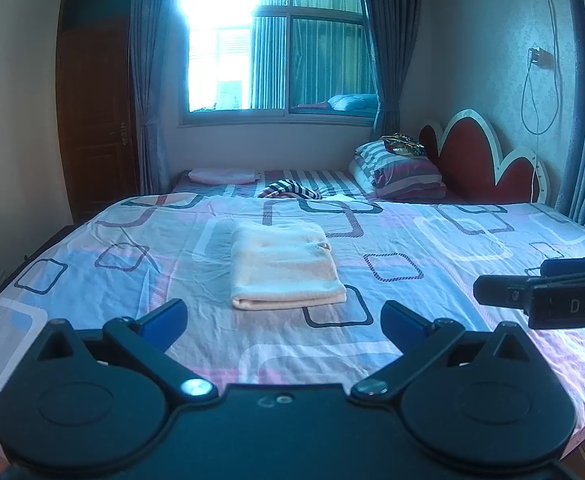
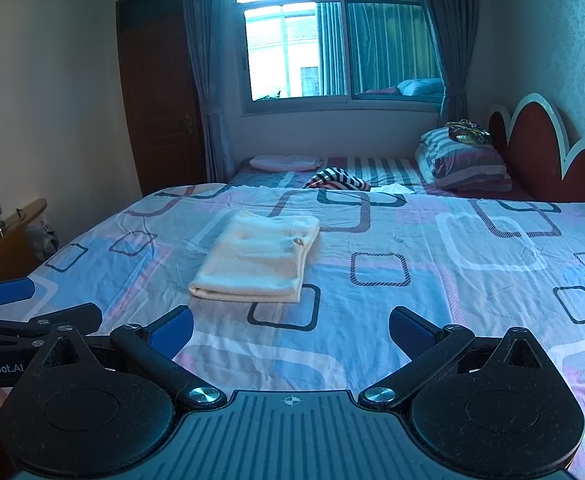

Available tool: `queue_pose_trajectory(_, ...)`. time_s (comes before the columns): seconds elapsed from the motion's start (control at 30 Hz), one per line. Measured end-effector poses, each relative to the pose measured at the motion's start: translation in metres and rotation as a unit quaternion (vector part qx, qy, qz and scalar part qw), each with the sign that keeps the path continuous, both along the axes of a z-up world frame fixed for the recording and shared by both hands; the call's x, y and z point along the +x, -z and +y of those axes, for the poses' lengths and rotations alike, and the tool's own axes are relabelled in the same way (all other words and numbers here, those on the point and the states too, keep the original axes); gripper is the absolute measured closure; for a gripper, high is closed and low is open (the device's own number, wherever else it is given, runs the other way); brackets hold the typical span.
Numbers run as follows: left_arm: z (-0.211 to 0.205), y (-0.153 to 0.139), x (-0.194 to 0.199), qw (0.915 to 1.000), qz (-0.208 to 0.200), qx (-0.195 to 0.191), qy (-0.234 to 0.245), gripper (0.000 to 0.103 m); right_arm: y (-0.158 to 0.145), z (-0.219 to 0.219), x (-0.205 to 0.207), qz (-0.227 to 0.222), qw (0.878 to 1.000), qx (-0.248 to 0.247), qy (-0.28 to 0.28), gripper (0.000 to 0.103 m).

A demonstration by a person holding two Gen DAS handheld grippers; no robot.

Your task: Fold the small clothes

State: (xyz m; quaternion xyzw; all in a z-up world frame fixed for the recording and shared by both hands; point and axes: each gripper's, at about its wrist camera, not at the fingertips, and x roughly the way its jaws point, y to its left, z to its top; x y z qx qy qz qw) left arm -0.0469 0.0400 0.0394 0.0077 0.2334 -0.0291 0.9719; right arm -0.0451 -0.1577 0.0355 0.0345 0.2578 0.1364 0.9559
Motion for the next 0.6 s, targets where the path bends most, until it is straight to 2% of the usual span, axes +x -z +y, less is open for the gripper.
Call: queue_pose_trajectory(0.6,-0.0021,0.001,0.0,1.0,-0.002,0.001,0.001,0.001,0.0016,-0.0034,0.0004,0.001,1.0,-0.002,-0.003,0.0)
